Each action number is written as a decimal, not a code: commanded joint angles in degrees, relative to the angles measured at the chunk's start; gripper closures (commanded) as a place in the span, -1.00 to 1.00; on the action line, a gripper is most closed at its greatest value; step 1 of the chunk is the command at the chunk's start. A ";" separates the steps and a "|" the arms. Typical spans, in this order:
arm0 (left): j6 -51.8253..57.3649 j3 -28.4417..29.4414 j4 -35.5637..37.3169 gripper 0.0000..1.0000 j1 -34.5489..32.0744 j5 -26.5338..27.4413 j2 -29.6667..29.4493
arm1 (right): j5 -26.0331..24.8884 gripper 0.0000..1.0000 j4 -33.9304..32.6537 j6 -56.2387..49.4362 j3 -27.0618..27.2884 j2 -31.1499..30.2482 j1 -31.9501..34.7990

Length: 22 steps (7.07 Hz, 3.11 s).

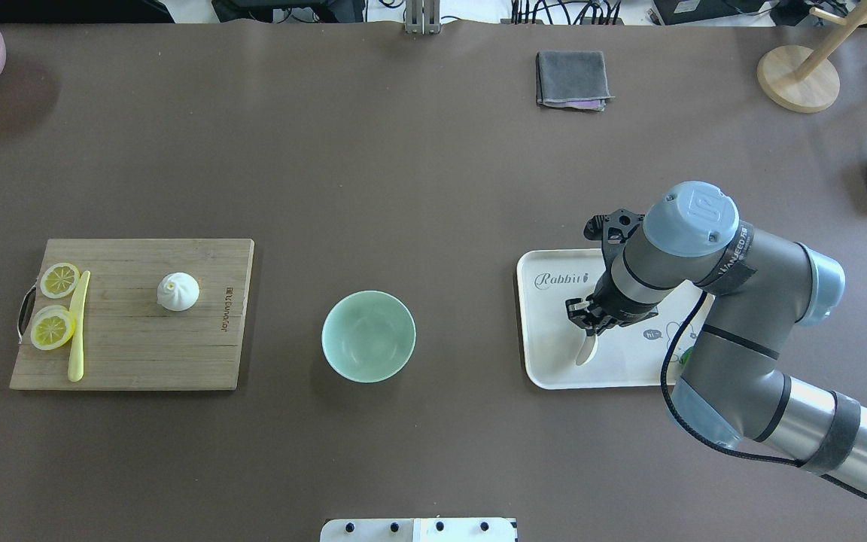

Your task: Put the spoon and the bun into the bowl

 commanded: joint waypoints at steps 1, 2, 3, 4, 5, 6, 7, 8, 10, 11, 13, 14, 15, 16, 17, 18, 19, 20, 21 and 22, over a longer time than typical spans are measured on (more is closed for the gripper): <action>-1.35 -0.19 -0.02 -0.96 0.08 0.13 -0.08 | 0.26 1.00 0.13 0.29 0.20 0.08 1.35; -1.44 -0.54 -0.02 -0.96 0.08 0.04 -0.08 | 1.22 1.00 0.04 0.90 0.64 1.39 2.92; -2.05 -0.63 -0.02 -0.96 0.08 -0.04 -0.08 | 1.32 1.00 0.13 7.09 0.56 3.14 3.11; -4.23 -0.81 -0.20 -0.96 0.08 -0.22 -0.43 | 0.88 1.00 0.13 14.29 0.38 6.12 2.86; -4.43 -0.81 -0.20 -0.96 0.08 -0.22 -0.52 | 0.70 1.00 -0.22 21.67 -0.05 9.80 1.90; -4.43 -0.72 -0.20 -0.96 0.17 -0.22 -0.61 | 0.61 1.00 0.13 26.87 0.03 11.76 1.02; -4.43 -0.81 -0.29 -0.96 0.09 -0.31 -0.61 | 0.27 1.00 0.13 29.71 0.03 13.17 -0.30; -4.52 -1.16 -0.29 -0.96 0.08 -0.48 -0.61 | -2.70 1.00 0.13 34.00 0.03 14.75 -2.83; -4.52 -1.33 -0.11 -0.96 0.00 -0.66 0.26 | -11.74 1.00 -0.57 42.97 -0.23 19.57 -8.99; -4.61 -1.16 0.06 -0.96 0.17 -0.75 0.62 | -12.82 1.00 -2.22 45.62 -1.02 23.16 -9.62; -5.04 -1.25 -0.02 -0.96 1.83 -0.75 -0.51 | -18.69 1.00 -4.26 45.65 -4.79 26.80 -11.29; -9.31 -1.16 -0.37 -0.96 3.41 -0.66 -1.56 | -19.68 1.00 -4.09 45.47 -6.89 27.59 -11.30; -14.75 -1.25 -0.29 -0.96 7.95 -0.31 -4.88 | -20.30 0.81 -4.09 45.47 -8.39 28.38 -11.30; -23.50 -2.82 -0.37 -0.96 12.43 -0.05 -6.65 | -20.30 -0.98 -4.09 45.30 -8.58 28.30 -11.30; -28.29 -3.88 -0.37 -0.96 15.96 -0.05 -7.72 | -19.96 -1.00 -4.09 44.95 -8.06 28.21 -11.12; -31.90 -3.28 -0.46 -0.96 19.56 0.13 -10.25 | -19.17 -1.00 -4.43 44.42 -6.32 27.43 -10.69; -34.64 -1.44 -0.37 -0.96 23.25 3.96 -14.37 | -15.51 -1.00 -4.70 42.15 -2.91 24.72 -8.25; -37.19 0.14 -0.37 -0.95 27.99 8.44 -16.76 | -10.34 -1.00 -4.62 38.65 0.09 21.21 -4.92; -37.30 0.68 -0.55 -0.94 29.60 9.35 -17.04 | -8.46 -1.00 -4.61 36.88 0.64 19.96 -3.14; -37.39 1.99 -0.55 -0.84 30.57 9.45 -18.17 | -7.57 -1.00 -4.53 36.08 0.99 18.73 -1.82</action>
